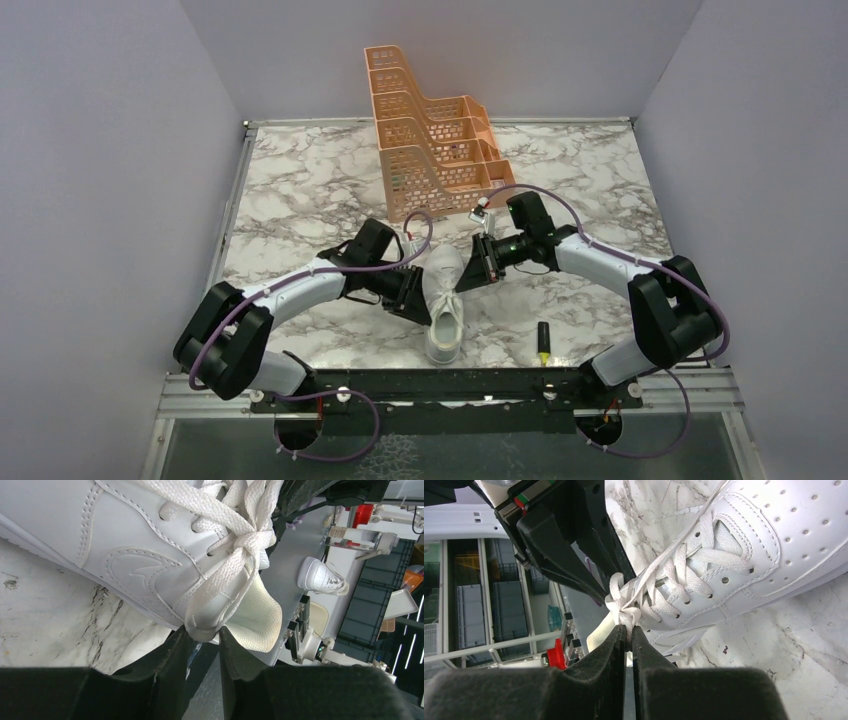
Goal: Tie the shoes
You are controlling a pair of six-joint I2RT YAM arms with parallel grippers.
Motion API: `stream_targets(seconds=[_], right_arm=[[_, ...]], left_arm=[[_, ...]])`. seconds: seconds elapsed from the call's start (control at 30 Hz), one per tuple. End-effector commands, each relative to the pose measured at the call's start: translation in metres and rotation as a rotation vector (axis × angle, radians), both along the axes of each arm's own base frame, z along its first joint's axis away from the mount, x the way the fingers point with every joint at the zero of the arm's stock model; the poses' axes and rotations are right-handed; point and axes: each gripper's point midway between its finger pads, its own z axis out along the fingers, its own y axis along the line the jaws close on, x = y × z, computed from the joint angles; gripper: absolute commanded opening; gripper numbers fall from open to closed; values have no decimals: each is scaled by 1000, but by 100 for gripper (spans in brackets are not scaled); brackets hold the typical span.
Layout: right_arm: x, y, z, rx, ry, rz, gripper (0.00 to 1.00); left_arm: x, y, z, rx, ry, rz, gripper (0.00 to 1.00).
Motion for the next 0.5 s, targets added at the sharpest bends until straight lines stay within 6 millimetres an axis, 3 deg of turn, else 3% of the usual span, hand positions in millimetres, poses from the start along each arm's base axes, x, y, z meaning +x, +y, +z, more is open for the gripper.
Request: stream_targets(seconds=[0.0, 0.07, 0.13, 0.33, 0.47], right_arm=[[5, 2, 7, -2, -13, -6, 11], [3, -1, 4, -22, -1, -16, 9], [1, -3, 4, -32, 4, -23, 7], [-1, -9, 8, -52, 4, -55, 1], [0, -13, 3, -98, 10, -80, 1]], left_arm=[[-2, 0, 8, -2, -23, -17, 26], [-4, 3, 9, 4, -24, -13, 22], [-5, 5, 11, 8, -26, -6, 12], [-3, 6, 14, 18, -40, 14, 0], [-2, 8, 12, 47, -36, 23, 0]])
